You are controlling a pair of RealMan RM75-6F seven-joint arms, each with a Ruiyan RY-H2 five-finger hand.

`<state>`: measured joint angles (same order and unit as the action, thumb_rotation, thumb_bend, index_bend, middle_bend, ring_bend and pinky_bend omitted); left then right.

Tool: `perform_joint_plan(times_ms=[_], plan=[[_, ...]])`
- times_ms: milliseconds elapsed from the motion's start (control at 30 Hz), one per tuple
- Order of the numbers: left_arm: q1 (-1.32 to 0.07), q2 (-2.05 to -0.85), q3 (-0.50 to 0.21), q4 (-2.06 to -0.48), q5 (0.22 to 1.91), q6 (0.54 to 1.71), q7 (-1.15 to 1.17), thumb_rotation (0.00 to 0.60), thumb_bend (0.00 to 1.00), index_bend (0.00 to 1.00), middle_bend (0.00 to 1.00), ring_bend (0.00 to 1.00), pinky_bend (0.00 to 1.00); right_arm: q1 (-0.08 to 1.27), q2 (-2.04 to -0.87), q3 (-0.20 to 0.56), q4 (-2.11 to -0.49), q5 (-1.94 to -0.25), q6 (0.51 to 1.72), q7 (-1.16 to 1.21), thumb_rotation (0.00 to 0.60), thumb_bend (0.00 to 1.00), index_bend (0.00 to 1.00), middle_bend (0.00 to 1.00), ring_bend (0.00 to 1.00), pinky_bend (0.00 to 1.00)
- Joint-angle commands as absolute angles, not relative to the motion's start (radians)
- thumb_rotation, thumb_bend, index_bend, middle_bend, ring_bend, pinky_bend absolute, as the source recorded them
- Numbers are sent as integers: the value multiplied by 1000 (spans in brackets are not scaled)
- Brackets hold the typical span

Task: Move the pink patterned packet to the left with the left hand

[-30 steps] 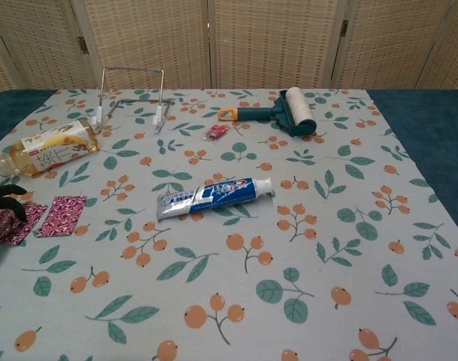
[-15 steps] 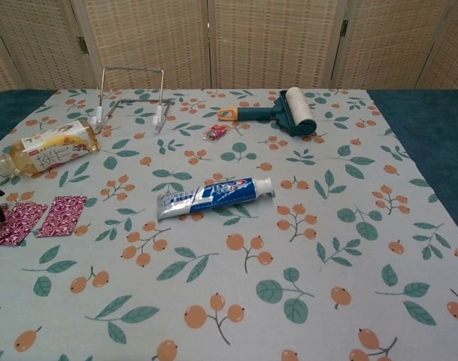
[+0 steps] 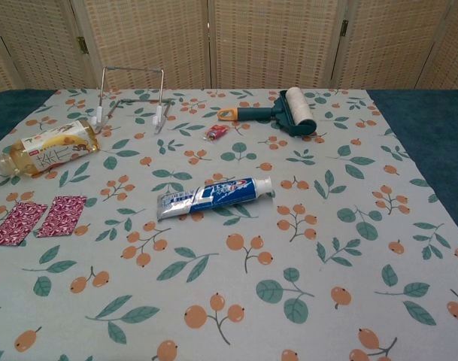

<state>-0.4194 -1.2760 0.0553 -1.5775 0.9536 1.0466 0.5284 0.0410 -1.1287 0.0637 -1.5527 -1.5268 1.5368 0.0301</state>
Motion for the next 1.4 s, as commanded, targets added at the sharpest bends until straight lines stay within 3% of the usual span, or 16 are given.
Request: perform_joint_plan(times_ms=[33, 533, 1400], plan=[[-412, -1272, 53, -1598, 992, 1073, 520, 407, 794, 245, 0, 0, 0, 41, -1129, 63, -1554, -1529, 1537, 30, 600, 495, 0, 0, 0, 0], [-437, -1309, 57, -1609, 999, 1041, 574, 404, 794, 241, 0, 0, 0, 31, -1128, 60, -1547, -1524, 1542, 39, 600, 495, 0, 0, 0, 0], [-398, -1256, 79, -1673, 974, 1073, 555, 408, 794, 238, 0, 0, 0, 29, -1131, 60, -1537, -1532, 1548, 52, 600, 495, 0, 0, 0, 0]])
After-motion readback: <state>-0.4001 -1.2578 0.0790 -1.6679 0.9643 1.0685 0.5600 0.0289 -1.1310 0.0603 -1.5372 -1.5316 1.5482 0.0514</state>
